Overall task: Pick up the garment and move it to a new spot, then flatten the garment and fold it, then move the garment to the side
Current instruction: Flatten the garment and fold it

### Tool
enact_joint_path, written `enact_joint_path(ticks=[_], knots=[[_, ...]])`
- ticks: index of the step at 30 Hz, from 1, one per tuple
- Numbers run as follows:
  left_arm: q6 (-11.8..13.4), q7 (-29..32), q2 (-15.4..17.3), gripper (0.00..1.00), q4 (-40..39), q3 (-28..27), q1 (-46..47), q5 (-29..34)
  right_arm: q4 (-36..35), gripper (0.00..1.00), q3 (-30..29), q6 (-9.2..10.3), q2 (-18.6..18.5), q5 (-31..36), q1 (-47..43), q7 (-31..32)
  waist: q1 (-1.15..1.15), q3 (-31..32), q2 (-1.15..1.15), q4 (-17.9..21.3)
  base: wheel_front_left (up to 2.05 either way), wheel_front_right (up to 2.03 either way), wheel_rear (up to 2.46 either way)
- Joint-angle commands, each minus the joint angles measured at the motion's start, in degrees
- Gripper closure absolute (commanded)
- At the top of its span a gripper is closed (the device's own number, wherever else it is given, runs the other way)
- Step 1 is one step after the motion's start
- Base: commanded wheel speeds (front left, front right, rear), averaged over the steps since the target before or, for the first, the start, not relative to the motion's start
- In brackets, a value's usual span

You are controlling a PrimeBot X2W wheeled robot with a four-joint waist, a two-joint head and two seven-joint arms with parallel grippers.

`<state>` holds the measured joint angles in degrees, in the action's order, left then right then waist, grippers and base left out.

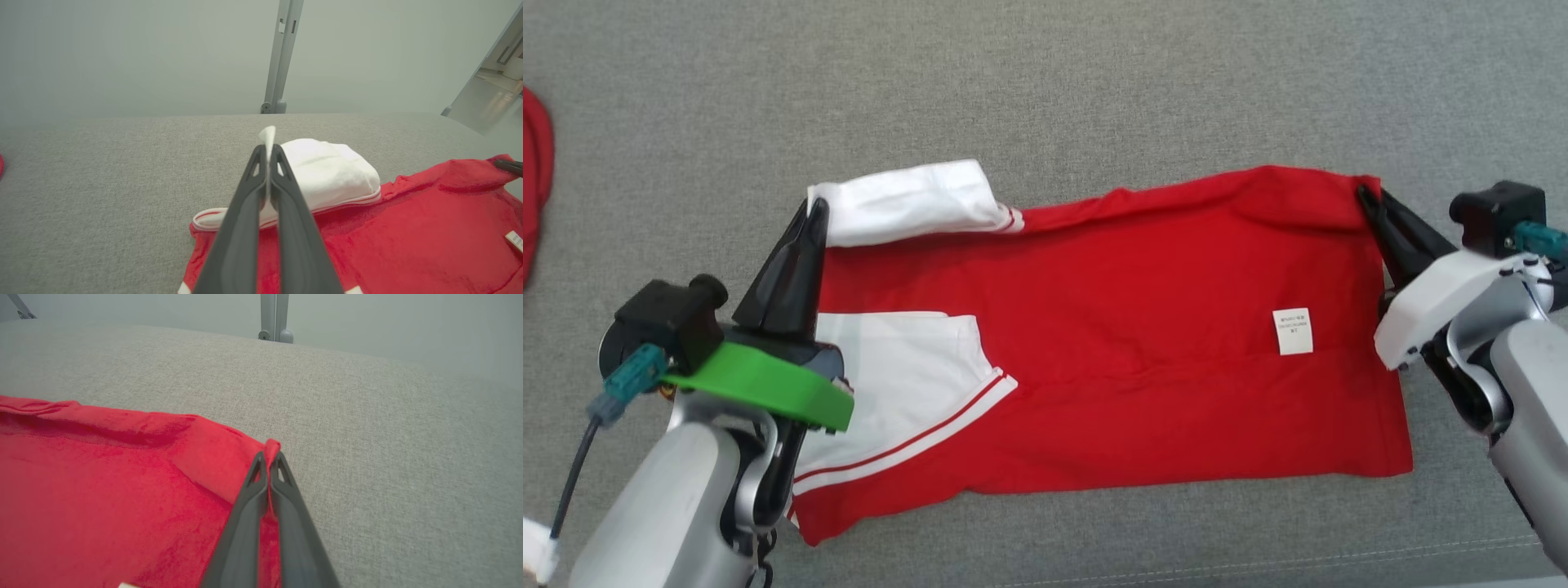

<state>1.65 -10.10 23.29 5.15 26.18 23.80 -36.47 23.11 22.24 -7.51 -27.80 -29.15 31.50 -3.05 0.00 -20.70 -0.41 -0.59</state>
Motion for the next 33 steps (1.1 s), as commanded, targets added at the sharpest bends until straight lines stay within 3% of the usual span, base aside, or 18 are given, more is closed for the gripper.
enact_joint_path(ticks=[1,7,16,21,25,27,28,29,30,31,33], knots=[[0.7,-0.3,0.8,1.00,-1.2,-0.4,-1.9,-0.5,-1.0,1.00,-0.4,0.04,-0.2,-0.3,-1.7,-0.3,0.00,1.3,0.41,0.2,0.00,0.00,0.00],[4.8,0.1,2.4,1.00,-9.5,-1.0,-12.2,-1.7,-8.7,1.00,-3.5,0.04,0.2,1.1,-11.2,0.8,0.00,3.2,0.41,0.6,0.00,0.00,0.00],[9.2,-1.2,1.4,1.00,-14.6,-2.1,-23.8,-4.9,-16.1,1.00,-9.3,0.04,2.4,2.4,-22.1,3.5,0.00,5.2,0.41,1.4,0.00,0.00,0.00],[9.7,-1.4,0.8,1.00,-14.2,-2.1,-26.3,-5.8,-16.9,1.00,-10.6,0.04,3.5,3.1,-24.7,4.0,0.00,5.7,0.41,1.5,0.00,0.00,0.00],[8.6,-1.5,0.3,1.00,-11.7,-1.9,-26.2,-7.0,-16.7,1.00,-10.8,0.04,4.6,3.7,-26.0,3.4,0.00,5.9,0.41,1.6,0.00,0.00,0.00],[8.0,-1.6,-0.2,1.00,-9.9,-1.8,-25.9,-7.8,-16.3,0.58,-10.9,0.04,5.4,3.9,-26.5,3.0,0.00,6.0,0.41,1.7,0.00,0.00,0.00],[7.8,-1.8,-0.3,1.00,-9.0,-1.9,-25.7,-8.0,-16.2,0.27,-10.9,0.04,5.7,3.9,-26.8,2.8,0.00,6.1,0.41,1.8,0.00,0.00,0.00],[7.6,-1.9,-0.4,0.67,-8.2,-2.1,-25.5,-8.2,-16.1,0.00,-11.1,0.04,6.2,3.9,-27.0,2.4,0.00,6.2,0.41,1.9,0.00,0.00,0.00],[7.5,-2.2,-0.5,0.42,-7.4,-2.3,-25.5,-8.3,-16.1,0.00,-11.4,0.04,6.6,3.9,-27.2,2.1,0.00,6.3,0.41,2.1,0.00,0.00,0.00],[7.4,-2.3,-0.6,0.03,-6.9,-2.4,-25.5,-8.3,-16.2,0.00,-11.7,0.04,6.9,3.9,-27.5,1.8,0.00,6.4,0.41,2.2,0.00,0.00,0.00],[7.5,-2.6,-0.7,0.00,-6.5,-2.8,-25.5,-8.5,-16.3,0.00,-11.9,0.04,7.1,4.0,-27.9,1.6,0.00,6.6,0.41,2.3,0.00,0.00,0.00]])
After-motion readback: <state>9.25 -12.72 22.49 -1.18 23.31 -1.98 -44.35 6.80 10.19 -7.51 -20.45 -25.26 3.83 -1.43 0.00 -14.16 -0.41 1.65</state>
